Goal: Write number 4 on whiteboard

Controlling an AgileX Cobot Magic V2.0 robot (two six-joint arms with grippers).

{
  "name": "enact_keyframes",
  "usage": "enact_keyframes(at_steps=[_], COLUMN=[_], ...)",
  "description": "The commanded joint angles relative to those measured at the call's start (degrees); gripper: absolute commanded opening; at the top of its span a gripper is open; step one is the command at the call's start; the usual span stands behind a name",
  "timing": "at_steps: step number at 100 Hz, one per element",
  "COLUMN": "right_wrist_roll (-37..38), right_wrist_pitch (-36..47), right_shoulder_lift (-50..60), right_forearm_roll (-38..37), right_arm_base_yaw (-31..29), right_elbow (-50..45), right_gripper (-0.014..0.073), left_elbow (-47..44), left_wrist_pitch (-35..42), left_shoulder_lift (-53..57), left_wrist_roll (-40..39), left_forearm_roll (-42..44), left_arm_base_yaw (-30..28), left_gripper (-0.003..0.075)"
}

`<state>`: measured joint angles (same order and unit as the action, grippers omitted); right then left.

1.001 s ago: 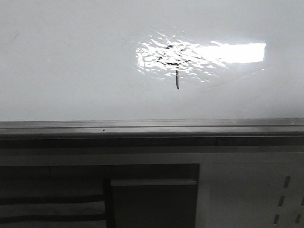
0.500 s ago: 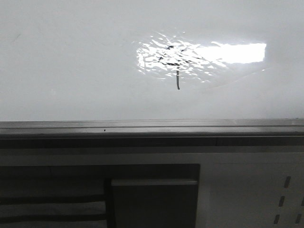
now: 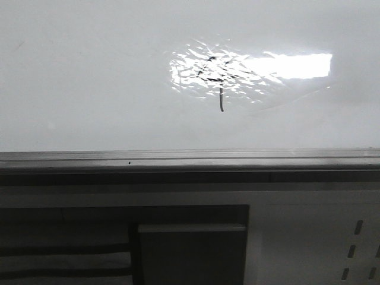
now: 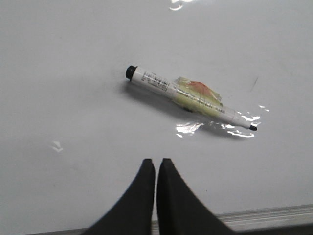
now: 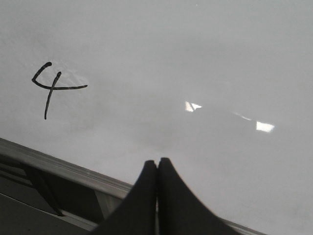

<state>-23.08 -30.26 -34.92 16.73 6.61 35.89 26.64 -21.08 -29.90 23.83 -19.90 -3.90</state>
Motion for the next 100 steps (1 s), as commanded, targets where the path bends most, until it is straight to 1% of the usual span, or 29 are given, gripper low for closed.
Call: enact_keyframes(at_steps=[1,14,22,27,45,55,66,70,73,75,77,85,88,94,98,100], right_wrist_roll=[0.0,0.0,0.0,0.0,0.0,0.0,0.0,0.0,0.0,0.0,0.0,0.0,0.0,0.0,0.0,0.0], right_wrist_pitch=[3.6,3.6,3.6,3.6,3.6,3.6,3.6,3.6,3.6,3.6,3.6,3.6,3.6,3.6,3.6,3.6], right_shoulder_lift=[0.1,0.1,0.1,0.1,0.1,0.1,0.1,0.1,0.1,0.1,0.1,0.1,0.1,0.1,0.1,0.1], right_forearm_roll=[0.8,0.8,0.8,0.8,0.8,0.8,0.8,0.8,0.8,0.8,0.8,0.8,0.8,0.8,0.8,0.8], right_arm_base_yaw=[-0.3,-0.3,-0.3,-0.3,-0.3,-0.3,-0.3,-0.3,-0.3,-0.3,-0.3,-0.3,-0.3,-0.3,-0.3,-0.3], right_elbow=[1.5,1.5,1.5,1.5,1.5,1.5,1.5,1.5,1.5,1.5,1.5,1.5,1.5,1.5,1.5,1.5], right_gripper=[-0.0071,-0.0071,-0.0071,-0.0071,-0.0071,-0.0071,-0.0071,-0.0071,-0.0071,-0.0071,-0.0071,-0.0071,-0.0071,-0.0071,-0.0071,-0.0071], left_elbow=[1.0,0.3,-0.5,-1.6,-7.4,-10.5,-14.5,-16.3,-17.4,-18.2,-19.2,-22.0,-23.5,-26.2,-28.2,-28.3], left_wrist_pitch=[4.8,4.8,5.2,5.2,5.4,8.0,12.9,14.7,15.5,15.7,15.9,17.5,19.3,23.0,27.4,27.2], left_shoulder_lift=[-0.1,-0.1,1.5,4.5,18.2,24.5,27.8,28.5,28.9,29.2,29.5,30.1,30.2,30.4,30.4,30.4], left_wrist_roll=[-0.8,-0.8,-0.8,-0.8,-0.8,-0.8,-1.6,-4.6,-8.0,-11.4,-16.8,-29.5,-30.8,-30.7,-30.7,-30.7], left_forearm_roll=[-1.1,-1.0,-0.8,-1.0,-0.6,0.6,0.5,2.0,4.8,7.5,11.9,23.1,25.2,25.2,25.0,24.8], left_arm_base_yaw=[-0.1,-0.1,2.7,3.8,3.9,3.9,3.9,3.9,3.9,3.9,3.9,3.9,3.9,3.9,3.9,3.9], left_gripper=[-0.002,-0.002,-0.002,-0.002,-0.002,-0.002,-0.002,-0.002,-0.002,-0.002,-0.002,-0.002,-0.002,-0.002,-0.002,-0.002])
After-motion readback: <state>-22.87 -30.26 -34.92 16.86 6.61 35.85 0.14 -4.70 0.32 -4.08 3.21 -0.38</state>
